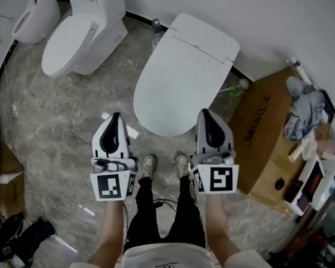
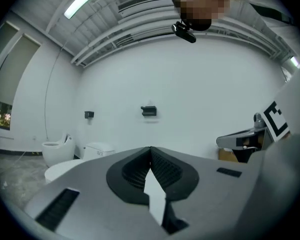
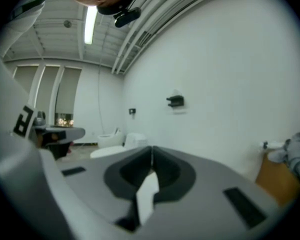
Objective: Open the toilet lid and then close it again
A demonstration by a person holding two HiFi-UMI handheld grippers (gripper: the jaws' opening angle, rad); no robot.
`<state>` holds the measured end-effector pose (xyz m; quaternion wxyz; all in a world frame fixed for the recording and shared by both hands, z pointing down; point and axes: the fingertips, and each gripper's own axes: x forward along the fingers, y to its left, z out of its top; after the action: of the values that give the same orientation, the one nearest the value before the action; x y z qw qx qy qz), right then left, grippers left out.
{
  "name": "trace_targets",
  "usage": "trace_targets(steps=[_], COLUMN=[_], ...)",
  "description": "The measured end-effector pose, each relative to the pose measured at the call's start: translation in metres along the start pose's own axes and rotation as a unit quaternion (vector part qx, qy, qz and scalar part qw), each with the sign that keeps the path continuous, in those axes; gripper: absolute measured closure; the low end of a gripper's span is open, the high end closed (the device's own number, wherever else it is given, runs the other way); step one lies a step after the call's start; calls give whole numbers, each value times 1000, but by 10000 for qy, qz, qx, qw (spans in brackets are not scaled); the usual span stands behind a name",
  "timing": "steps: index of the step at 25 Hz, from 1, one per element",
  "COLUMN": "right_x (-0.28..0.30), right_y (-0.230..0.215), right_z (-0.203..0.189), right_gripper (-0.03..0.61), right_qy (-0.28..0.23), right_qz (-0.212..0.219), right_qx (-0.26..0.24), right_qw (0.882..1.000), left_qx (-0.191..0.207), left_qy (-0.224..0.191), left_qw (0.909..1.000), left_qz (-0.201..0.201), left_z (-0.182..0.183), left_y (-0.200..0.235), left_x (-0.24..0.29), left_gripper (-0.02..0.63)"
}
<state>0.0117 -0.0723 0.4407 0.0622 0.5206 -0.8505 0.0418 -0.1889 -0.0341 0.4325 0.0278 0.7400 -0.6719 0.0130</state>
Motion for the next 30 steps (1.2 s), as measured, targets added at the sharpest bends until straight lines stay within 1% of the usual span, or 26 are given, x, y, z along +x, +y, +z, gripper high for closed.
trace_targets(steps=[3, 6, 7, 11, 15, 20, 21, 22, 23, 24, 25, 28, 30], right_x=[3, 0, 0, 3, -9, -4, -2, 0, 1, 1, -1, -9, -17], right_y=[-1, 5, 7, 14, 12, 14, 14, 13, 14, 14, 14, 10, 8], right_z=[-41, -75, -86, -123, -156, -173, -177, -183, -190, -197, -206, -237, -265], right_gripper=[548, 548, 548, 548, 548, 547, 546, 545, 488, 376, 365, 362, 330], right_qy=[214, 458, 540, 808, 1046, 1145, 1175, 1229, 1297, 1366, 1428, 1650, 1919], right_qz=[-118, -78, -67, -11, -29, 156, 213, 293, 389, 472, 516, 415, 321], right_qx=[-28, -25, -30, -33, 81, 228, 253, 307, 382, 458, 517, 576, 563], right_qw=[9997, 9989, 9985, 9967, 9945, 9930, 9925, 9915, 9901, 9884, 9871, 9837, 9793], left_qx=[-91, -145, -120, 10, -4, 57, 1, -79, -151, -189, -191, -193, -275], left_qy=[13, -126, -109, 406, 555, 705, 740, 776, 818, 880, 970, 1357, 1586], left_qw=[9999, 9995, 9994, 9989, 9981, 9969, 9963, 9955, 9942, 9926, 9908, 9845, 9797], left_qz=[-40, -234, -292, -232, -265, -347, -426, -544, -683, -814, -920, -1093, -1194], left_z=[-37, -64, -74, -123, -150, -172, -178, -185, -193, -202, -212, -251, -277], left_y=[2, -4, -3, -1, -11, -10, -12, -14, -16, -19, -21, -25, -30], left_x=[5, 7, 8, 8, 7, 9, 10, 11, 12, 12, 11, 6, -1], left_gripper=[588, 588, 588, 588, 586, 584, 567, 520, 469, 425, 406, 399, 376])
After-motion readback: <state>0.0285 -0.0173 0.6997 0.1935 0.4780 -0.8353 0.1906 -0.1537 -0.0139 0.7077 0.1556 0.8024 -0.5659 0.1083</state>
